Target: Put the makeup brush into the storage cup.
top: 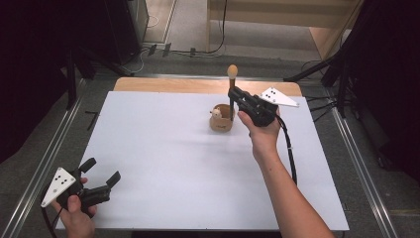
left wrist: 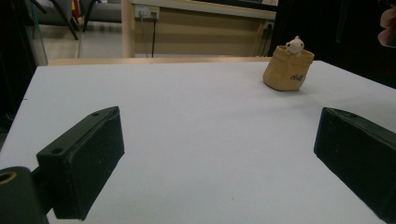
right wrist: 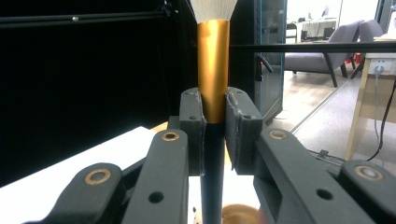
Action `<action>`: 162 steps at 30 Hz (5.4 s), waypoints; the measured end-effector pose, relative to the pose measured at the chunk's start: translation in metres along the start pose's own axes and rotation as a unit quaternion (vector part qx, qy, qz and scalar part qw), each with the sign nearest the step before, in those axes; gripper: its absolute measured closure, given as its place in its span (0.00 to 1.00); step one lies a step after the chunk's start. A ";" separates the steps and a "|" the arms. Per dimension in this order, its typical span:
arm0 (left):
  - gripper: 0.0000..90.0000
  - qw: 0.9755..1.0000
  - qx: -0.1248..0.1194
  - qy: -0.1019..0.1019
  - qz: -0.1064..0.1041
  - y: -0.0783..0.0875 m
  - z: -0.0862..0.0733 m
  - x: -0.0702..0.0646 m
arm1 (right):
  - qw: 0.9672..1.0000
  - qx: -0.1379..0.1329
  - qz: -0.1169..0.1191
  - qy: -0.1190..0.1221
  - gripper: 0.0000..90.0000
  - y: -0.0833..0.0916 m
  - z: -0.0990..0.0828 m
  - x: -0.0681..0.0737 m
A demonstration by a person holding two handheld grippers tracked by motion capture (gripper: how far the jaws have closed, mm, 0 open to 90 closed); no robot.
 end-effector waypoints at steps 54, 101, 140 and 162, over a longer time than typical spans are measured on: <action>0.02 1.000 -0.002 -0.003 -0.004 0.000 0.001 -0.001 | 0.998 0.051 -0.041 0.002 0.89 -0.047 -0.061 -0.040; 0.02 1.000 -0.001 -0.001 -0.004 -0.001 0.000 -0.002 | 0.994 0.089 -0.036 -0.043 0.57 0.019 -0.075 -0.035; 0.02 1.000 0.005 -0.007 -0.004 -0.001 -0.001 -0.004 | 0.993 0.108 -0.036 -0.043 0.00 0.129 -0.090 -0.023; 0.02 1.000 0.006 -0.008 -0.002 0.000 -0.002 -0.003 | 0.990 0.116 -0.063 -0.041 0.00 0.182 -0.114 -0.033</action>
Point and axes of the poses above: each handheld gripper's, and its own axes: y roughly backward along the jaws, z roughly out of its top, x roughly to its left, the point moved 10 cm from there along -y, roughly forward along the jaws, and after that the axes turned 4 degrees about -y, right-handed, at the moved point
